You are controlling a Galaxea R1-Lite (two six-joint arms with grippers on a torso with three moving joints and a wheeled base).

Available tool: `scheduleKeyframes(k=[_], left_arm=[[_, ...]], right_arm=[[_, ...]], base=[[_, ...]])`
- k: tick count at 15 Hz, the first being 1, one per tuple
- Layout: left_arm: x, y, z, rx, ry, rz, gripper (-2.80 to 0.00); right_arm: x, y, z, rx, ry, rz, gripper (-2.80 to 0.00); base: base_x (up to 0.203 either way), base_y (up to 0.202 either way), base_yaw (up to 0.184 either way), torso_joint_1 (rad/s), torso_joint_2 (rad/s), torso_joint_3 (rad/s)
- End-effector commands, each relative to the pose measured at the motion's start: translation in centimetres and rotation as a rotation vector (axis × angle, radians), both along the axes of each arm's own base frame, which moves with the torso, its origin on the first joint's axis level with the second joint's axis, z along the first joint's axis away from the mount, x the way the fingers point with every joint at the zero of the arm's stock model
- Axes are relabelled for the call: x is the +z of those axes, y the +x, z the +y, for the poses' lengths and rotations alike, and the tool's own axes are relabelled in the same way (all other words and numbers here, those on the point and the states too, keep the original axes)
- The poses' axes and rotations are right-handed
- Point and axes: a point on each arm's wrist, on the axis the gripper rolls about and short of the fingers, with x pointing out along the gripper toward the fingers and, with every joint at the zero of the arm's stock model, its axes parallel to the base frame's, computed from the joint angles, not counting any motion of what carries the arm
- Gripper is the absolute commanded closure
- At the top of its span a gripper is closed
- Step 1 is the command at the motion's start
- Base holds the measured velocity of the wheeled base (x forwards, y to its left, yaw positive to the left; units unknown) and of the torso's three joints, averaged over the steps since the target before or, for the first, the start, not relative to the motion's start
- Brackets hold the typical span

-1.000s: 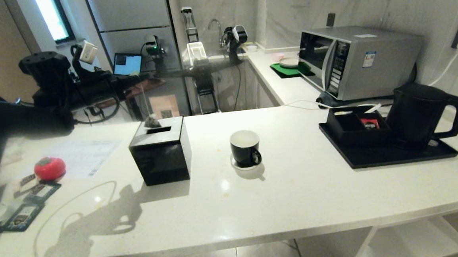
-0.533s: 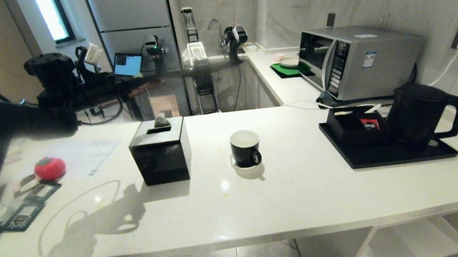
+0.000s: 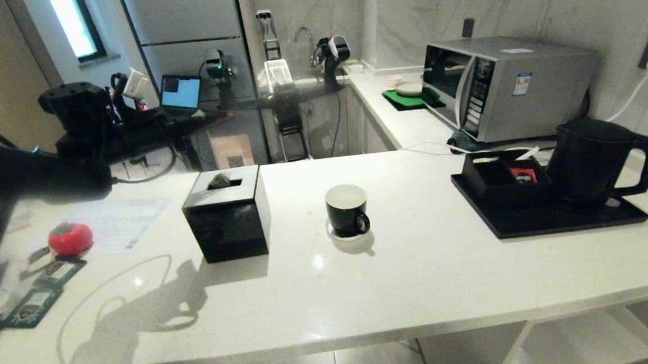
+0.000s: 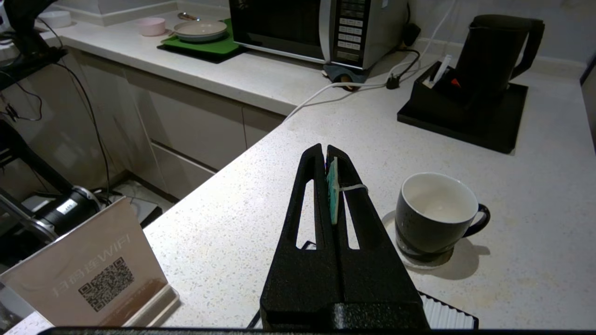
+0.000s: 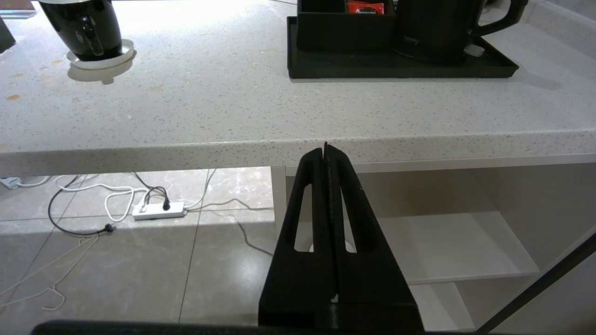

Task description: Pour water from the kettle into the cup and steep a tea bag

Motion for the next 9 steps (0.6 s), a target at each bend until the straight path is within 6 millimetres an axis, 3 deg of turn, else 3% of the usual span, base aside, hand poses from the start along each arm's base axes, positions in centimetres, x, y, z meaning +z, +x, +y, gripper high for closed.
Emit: scheduleKeyframes(k=[1,9], left_arm=[[-0.60,-0.30,0.14,-0.002,0.001,-0.007,0.00],[-1.52,-0.46,0.28,0.003,-0.001,0.005,0.00]], right_arm=[[0.00,0.01,0.00,0.000,-0.001,0.002,0.00],[0.01,0.01,0.00,0.000,-0.001,0.000,0.00]], base=[[0.000,0.000,0.000,0.000,0.00,0.000],[0.000,0.000,0.000,0.000,0.00,0.000]])
